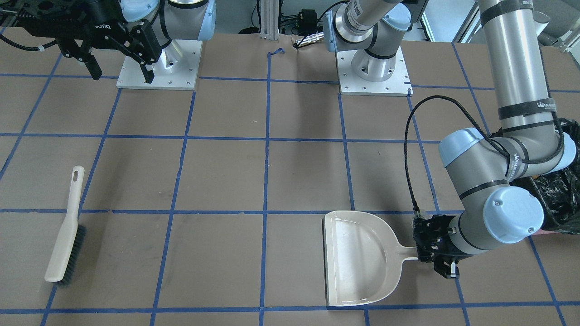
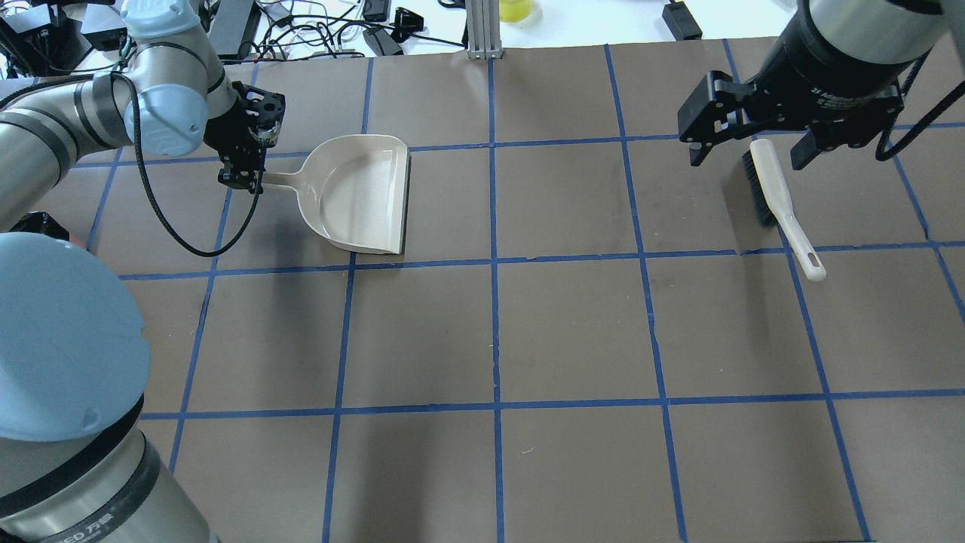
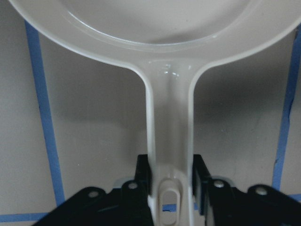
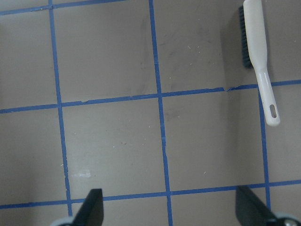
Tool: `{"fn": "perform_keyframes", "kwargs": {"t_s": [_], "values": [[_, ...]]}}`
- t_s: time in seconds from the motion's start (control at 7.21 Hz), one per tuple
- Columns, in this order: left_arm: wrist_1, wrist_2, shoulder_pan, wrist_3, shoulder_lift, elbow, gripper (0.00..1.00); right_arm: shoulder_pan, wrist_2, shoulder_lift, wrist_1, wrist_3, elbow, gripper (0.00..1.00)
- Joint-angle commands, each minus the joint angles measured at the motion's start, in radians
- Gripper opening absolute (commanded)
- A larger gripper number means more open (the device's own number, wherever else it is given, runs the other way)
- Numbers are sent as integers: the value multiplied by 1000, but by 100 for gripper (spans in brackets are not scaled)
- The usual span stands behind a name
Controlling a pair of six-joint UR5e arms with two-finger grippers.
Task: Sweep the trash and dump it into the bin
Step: 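Bring the empty dustpan back and lower it onto the table with left gripper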
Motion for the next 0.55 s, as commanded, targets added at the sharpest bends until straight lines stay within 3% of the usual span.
{"fn": "perform_keyframes", "kwargs": {"t_s": [0.0, 0.42], "values": [[4, -5, 0, -18, -1, 7, 67, 0, 1, 0, 1, 0, 0, 100], [-75, -103, -18, -267, 92, 49, 79, 0, 0, 0, 1, 0, 0, 100]]}}
